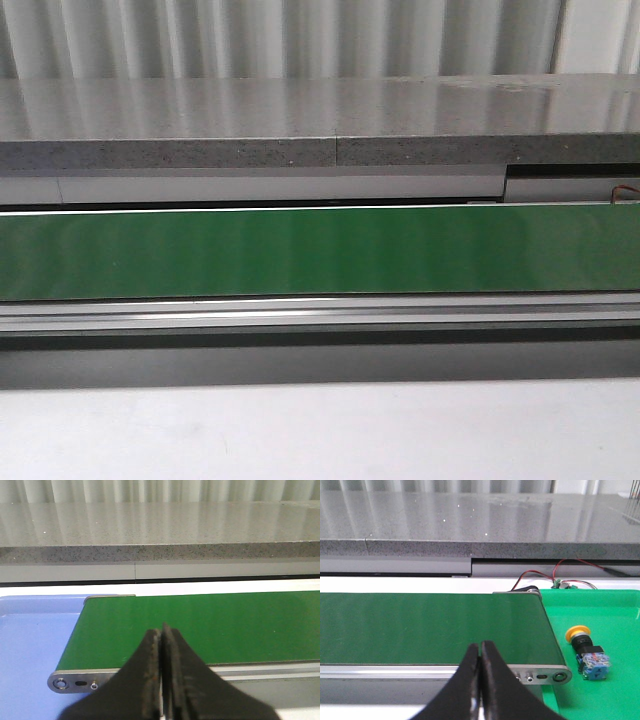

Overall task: Move button from right to left
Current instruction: 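Move the right gripper over the yellow push button in the green tray, then lower the right gripper and grasp the yellow push button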

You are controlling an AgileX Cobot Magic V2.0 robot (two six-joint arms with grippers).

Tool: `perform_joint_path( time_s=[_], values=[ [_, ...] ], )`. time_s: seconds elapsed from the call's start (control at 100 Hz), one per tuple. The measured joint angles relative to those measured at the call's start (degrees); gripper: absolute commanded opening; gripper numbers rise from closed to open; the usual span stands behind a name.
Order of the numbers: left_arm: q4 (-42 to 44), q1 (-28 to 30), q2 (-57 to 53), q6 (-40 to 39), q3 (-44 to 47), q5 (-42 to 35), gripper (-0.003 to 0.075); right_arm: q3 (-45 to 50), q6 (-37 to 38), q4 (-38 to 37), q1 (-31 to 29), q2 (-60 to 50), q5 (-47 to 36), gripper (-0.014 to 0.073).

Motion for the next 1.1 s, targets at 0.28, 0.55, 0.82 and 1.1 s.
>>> perform_joint_path(
  time_s=[0.28, 0.55, 0.82, 1.1],
  values=[
    [0.0, 0.0, 0.0, 0.0, 0.0, 0.0, -0.002, -13.7, 0.0, -0.1, 0.0, 16.2, 8.0, -0.0068],
    [0.0, 0.0, 0.0, 0.0, 0.0, 0.0, -0.002, -20.5, 0.0, 0.8, 0.0, 30.9, 9.5, -0.0068],
    [0.0, 0.0, 0.0, 0.0, 0.0, 0.0, -0.002, -25.1, 0.0, 1.8, 0.0, 42.1, 11.6, -0.0066],
    [0.0, 0.0, 0.0, 0.0, 0.0, 0.0, -0.002, -32.0, 0.0, 1.9, 0.0, 54.1, 18.8, 0.0156]
  ],
)
